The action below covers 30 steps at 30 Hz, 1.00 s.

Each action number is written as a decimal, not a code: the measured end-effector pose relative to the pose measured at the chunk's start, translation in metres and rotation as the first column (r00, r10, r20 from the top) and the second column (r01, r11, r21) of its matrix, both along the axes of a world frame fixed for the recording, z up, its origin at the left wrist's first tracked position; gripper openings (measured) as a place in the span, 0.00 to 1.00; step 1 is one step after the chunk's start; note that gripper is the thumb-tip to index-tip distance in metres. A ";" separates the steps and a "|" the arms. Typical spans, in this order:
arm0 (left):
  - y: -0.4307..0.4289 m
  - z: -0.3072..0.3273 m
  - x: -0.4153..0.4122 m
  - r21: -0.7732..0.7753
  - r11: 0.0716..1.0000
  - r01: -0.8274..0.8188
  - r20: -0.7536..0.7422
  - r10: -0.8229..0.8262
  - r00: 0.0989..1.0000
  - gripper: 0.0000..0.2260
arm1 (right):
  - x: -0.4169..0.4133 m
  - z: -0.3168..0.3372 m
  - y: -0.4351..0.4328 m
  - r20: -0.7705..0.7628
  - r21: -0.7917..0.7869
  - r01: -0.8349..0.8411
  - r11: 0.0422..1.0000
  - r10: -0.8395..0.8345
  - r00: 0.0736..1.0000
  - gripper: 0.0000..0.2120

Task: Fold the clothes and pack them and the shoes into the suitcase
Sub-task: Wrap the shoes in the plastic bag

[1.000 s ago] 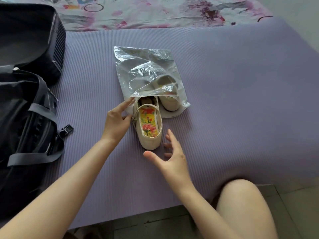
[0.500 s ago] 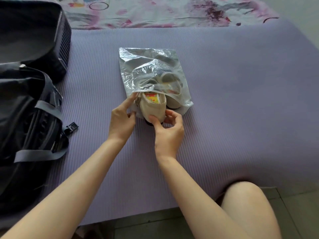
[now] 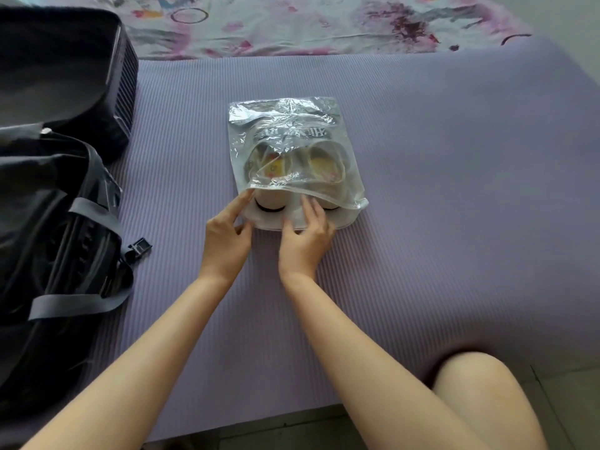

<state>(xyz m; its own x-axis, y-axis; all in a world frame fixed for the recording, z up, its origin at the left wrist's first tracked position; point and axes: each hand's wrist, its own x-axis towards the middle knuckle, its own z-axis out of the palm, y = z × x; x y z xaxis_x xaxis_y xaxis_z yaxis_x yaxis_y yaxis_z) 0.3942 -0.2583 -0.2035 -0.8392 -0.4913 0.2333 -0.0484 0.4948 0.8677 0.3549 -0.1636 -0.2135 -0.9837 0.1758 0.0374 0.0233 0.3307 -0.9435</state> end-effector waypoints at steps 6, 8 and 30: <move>0.008 0.001 0.003 0.055 0.998 -0.040 -0.029 0.042 0.999 0.22 | -0.005 0.004 0.036 0.121 0.080 -0.094 0.992 0.084 0.989 0.27; 0.008 0.001 0.005 0.057 0.998 -0.029 -0.054 0.032 0.998 0.19 | -0.012 0.003 0.035 0.133 0.104 -0.159 0.982 0.145 0.981 0.29; -0.006 0.010 -0.009 0.727 0.541 -0.422 0.289 0.317 0.904 0.13 | -0.085 0.045 0.130 0.510 -0.227 -0.072 0.971 0.182 0.841 0.07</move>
